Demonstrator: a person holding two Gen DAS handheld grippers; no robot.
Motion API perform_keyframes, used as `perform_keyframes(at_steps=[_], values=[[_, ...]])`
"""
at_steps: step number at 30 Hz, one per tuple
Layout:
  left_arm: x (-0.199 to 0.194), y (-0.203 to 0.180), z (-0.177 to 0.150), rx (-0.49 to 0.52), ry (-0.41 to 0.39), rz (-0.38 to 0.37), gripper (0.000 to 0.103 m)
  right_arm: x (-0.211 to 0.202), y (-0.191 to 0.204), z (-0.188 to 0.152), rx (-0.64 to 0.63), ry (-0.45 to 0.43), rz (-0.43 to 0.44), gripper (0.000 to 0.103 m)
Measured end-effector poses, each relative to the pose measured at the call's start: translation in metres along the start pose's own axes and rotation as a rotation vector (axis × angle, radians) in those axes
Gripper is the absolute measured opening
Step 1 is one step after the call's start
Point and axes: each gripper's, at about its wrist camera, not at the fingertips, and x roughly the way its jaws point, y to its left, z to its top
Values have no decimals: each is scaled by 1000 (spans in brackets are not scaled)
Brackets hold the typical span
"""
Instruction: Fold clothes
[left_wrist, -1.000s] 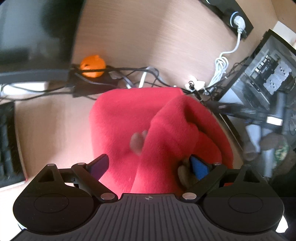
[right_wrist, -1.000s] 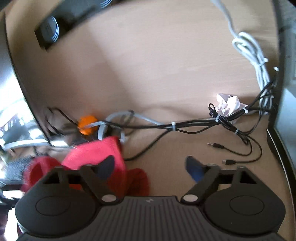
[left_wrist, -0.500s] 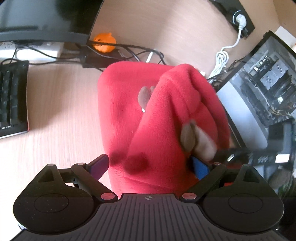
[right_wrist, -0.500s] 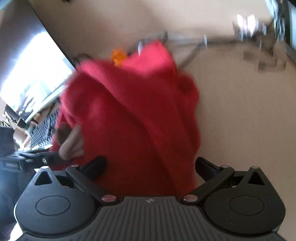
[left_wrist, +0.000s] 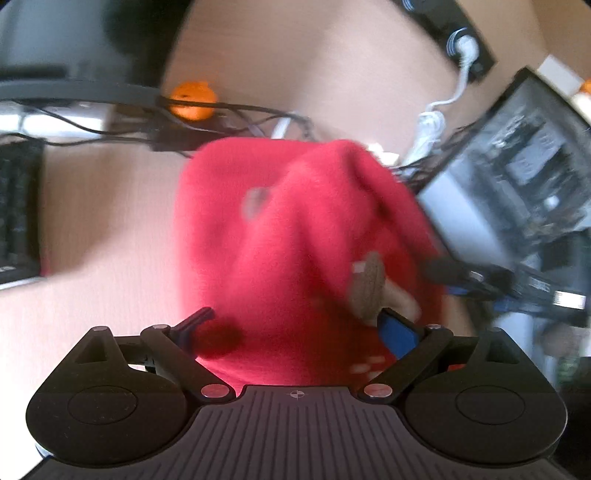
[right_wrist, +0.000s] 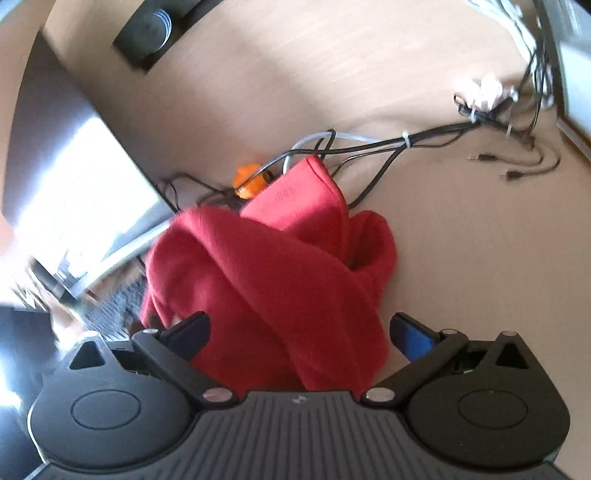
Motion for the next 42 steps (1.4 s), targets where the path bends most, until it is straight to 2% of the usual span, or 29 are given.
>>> perform_keyframes(at_steps=[2,4,6,7,10,14,22,26,29,30,33,36,38,42], values=[[-8,-15,0,50,-12,-75,97,12,-6,4,55,33,16,103],[-21,-23,-1,114,-34,-116,97,17,7,8,-2,34,36,103],[-33,-27,-2,165,-59,-121,97,29,31,14,-130,45,11,103],[-35,-23,-3,168,-68,-77,97,36,39,13,-185,63,-13,103],[-25,-4,-2,135,-59,144,97,60,56,7,-305,113,-111,103],[-15,-6,-3,179,-47,242,101,67,66,-2,-390,127,-149,103],[5,-11,-3,266,-23,438,102,67,65,-10,-399,186,-133,103],[13,-13,-5,304,-12,525,102,47,69,-7,-426,143,-100,103],[13,-10,-4,301,-10,521,102,33,69,-10,-478,178,-16,103],[13,-10,-3,301,-9,520,102,34,67,-14,-506,205,-17,103],[13,-10,0,302,-11,511,102,48,59,-35,-552,271,-97,103],[13,-14,2,312,-22,527,102,51,50,-42,-444,259,-86,103],[9,-15,2,309,-26,519,102,38,53,-40,-464,220,-88,103],[-11,-16,-5,277,-35,432,101,-10,65,-44,-549,125,-92,103]])
